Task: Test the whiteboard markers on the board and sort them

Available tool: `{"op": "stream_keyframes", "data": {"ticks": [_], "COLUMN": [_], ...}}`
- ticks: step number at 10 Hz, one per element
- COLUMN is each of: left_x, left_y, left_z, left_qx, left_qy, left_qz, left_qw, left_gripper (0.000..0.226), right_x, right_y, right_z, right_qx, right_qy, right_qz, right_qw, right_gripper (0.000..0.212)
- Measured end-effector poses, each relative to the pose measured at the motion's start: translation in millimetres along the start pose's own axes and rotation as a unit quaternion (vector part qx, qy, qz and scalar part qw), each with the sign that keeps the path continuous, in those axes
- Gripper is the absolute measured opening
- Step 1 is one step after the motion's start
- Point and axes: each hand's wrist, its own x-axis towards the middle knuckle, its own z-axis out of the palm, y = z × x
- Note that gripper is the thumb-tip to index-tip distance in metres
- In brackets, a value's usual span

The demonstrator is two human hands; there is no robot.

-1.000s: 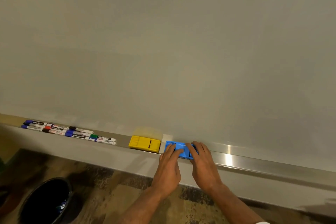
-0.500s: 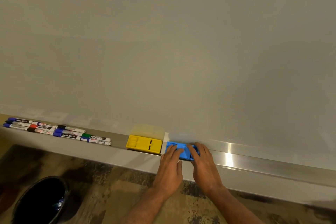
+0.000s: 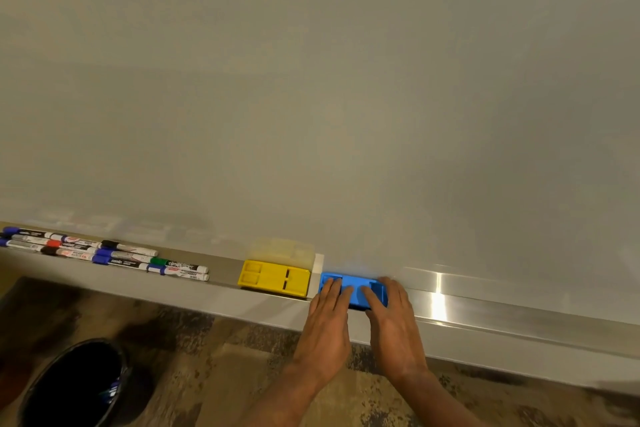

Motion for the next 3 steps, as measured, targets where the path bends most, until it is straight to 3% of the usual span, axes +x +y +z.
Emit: {"op": "stream_keyframes", "data": {"ticks": [1,2,3], "left_x": [0.7,-4.3,-16.4], "left_y": [0.4,0.6,2.0], "left_z": [-1.9,-10.6,-20.6], "left_qx": [0.020,0.006,-0.019], "left_qy": [-0.017,0.000,0.036], "left_qz": [-0.003,0.008,0.029], "left_qw": [1.000,1.000,0.999], "left_gripper": [0.060,0.057,0.055], "right_x": [-0.5,-2.9,-2.6], "right_y": [-9.0,-17.5,-25.8], "right_z": [0.1,-14.3,-23.0], "right_qx": [0.006,-0.022,-0.036], "right_qy": [-0.008,0.037,0.077], "right_qz": [0.076,0.027,0.015], "right_qw": [0.997,0.999,0.996], "right_gripper": [0.037,0.051,0.042]}}
